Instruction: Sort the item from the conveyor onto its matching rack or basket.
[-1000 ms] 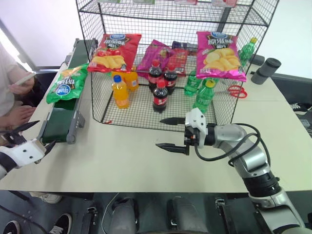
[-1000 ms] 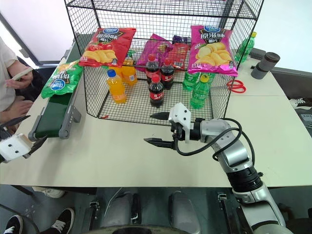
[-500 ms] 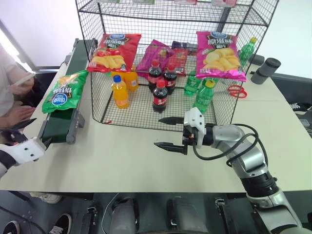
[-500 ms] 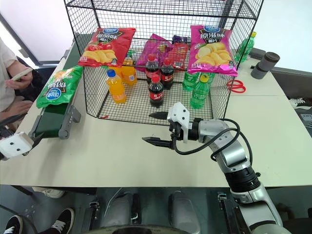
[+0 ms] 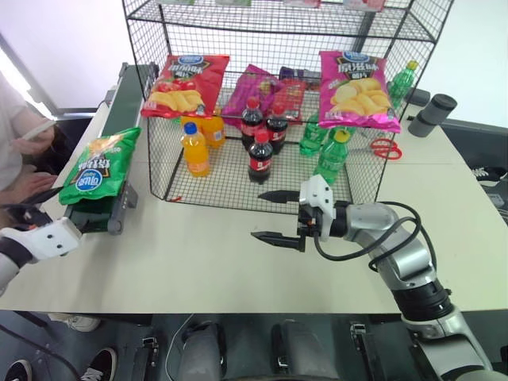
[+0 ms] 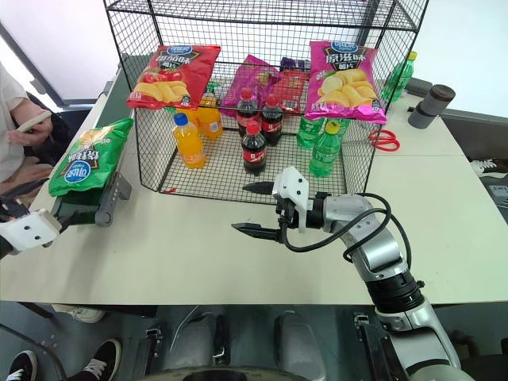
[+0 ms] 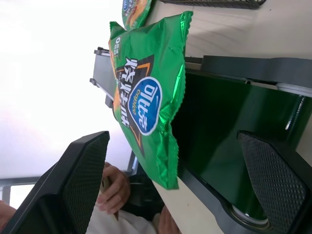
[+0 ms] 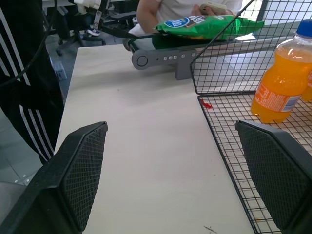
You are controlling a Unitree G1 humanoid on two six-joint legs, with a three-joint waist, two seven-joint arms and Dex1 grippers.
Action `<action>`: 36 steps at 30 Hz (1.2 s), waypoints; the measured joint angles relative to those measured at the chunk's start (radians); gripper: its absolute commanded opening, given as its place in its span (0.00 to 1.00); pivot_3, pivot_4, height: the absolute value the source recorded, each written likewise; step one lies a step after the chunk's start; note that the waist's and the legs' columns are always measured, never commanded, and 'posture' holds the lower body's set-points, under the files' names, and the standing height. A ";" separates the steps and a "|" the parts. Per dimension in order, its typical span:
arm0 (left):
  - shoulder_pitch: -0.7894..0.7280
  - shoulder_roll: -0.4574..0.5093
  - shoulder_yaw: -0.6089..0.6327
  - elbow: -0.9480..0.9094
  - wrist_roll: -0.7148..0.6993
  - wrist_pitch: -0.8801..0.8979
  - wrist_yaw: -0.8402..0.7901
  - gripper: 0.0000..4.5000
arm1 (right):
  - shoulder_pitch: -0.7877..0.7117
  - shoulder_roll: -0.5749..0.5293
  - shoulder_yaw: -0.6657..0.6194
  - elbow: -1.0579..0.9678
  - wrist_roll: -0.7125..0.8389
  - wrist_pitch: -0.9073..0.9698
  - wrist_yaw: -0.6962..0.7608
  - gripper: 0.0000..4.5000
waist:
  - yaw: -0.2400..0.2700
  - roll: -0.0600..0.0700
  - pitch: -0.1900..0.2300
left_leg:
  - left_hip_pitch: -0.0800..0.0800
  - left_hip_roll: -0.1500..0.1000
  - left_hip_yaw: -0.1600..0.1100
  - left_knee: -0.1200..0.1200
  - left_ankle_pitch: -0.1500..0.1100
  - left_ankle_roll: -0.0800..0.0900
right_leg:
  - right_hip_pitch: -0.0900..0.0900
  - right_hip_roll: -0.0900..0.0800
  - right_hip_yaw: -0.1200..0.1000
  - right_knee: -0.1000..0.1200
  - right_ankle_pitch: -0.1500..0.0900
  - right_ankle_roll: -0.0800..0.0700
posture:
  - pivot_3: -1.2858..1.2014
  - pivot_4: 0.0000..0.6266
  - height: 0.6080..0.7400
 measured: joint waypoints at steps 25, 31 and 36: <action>-0.057 -0.001 -0.076 0.009 0.005 0.078 0.001 0.49 | -0.001 -0.020 -0.014 0.002 -0.009 -0.014 -0.026 1.00 | 0.000 0.000 0.000 | 0.000 0.000 0.000 0.000 0.000 0.000 | 0.000 0.000 0.000 0.000 0.000 0.000 | 0.52 0.24 1.00; -0.057 -0.001 -0.078 -0.004 -0.019 0.081 -0.020 0.01 | -0.002 -0.024 -0.014 0.007 -0.018 -0.033 -0.033 1.00 | 0.000 0.000 0.000 | 0.000 0.000 0.000 0.000 0.000 0.000 | 0.000 0.000 0.000 0.000 0.000 0.000 | 0.52 0.24 1.00; -0.057 -0.002 -0.065 -0.044 -0.085 0.094 -0.040 0.01 | -0.002 -0.024 -0.014 0.016 -0.024 -0.041 -0.036 1.00 | 0.001 0.000 0.000 | 0.000 0.000 0.000 0.000 0.000 0.000 | 0.000 0.000 0.000 0.000 0.000 0.000 | 0.52 0.24 1.00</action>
